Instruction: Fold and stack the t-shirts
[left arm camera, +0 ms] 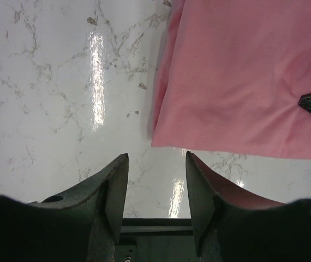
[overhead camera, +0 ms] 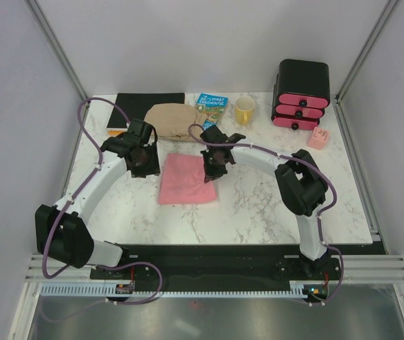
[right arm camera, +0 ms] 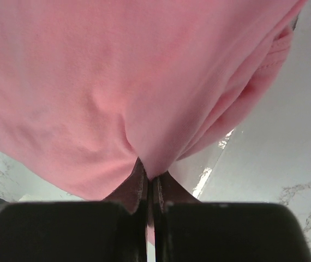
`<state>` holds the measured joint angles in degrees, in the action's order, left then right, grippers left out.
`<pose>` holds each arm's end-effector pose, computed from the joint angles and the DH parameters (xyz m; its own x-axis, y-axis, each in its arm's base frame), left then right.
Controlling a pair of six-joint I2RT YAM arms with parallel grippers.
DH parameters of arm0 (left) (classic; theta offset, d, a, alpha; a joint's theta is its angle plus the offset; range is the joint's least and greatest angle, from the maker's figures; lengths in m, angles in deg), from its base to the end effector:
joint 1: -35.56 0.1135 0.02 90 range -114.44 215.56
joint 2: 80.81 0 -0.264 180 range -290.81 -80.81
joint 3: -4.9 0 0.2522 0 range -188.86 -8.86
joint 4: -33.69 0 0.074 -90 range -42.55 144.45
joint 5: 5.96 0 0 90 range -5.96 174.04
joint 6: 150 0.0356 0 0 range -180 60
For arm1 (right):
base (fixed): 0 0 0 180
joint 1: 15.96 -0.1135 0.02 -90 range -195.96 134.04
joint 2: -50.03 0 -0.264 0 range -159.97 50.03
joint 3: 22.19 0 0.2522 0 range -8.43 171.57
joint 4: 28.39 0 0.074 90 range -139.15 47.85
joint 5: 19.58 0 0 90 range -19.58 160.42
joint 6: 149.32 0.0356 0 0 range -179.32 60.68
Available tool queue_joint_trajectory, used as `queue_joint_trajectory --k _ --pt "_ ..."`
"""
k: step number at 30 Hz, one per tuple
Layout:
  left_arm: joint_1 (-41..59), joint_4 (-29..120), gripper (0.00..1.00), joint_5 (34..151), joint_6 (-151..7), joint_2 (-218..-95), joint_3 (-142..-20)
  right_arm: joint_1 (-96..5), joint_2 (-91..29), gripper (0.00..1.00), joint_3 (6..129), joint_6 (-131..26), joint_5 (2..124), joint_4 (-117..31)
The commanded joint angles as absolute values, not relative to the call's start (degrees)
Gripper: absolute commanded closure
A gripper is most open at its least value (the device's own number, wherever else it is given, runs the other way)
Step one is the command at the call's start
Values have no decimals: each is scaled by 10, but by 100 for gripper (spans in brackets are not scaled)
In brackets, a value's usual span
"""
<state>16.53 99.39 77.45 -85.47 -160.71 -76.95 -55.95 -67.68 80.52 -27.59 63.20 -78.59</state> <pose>0.2605 -0.0855 0.2839 -0.8841 -0.1470 -0.4436 -0.1155 0.9885 -0.0973 0.3283 0.2812 0.1827 -0.9481 -0.1143 -0.2968 -0.2108 0.9245 0.3176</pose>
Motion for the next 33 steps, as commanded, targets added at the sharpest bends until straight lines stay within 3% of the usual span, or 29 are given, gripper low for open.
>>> queue_joint_trajectory --k 1,17,33 --pt "169 998 46 766 -864 -1593 -775 -550 -663 100 802 -257 658 -789" --pt "169 983 47 804 -858 -1608 -757 -423 -533 100 632 -241 756 -793" --pt "169 973 48 814 -840 -1603 -738 -320 -510 100 617 -271 819 -844"
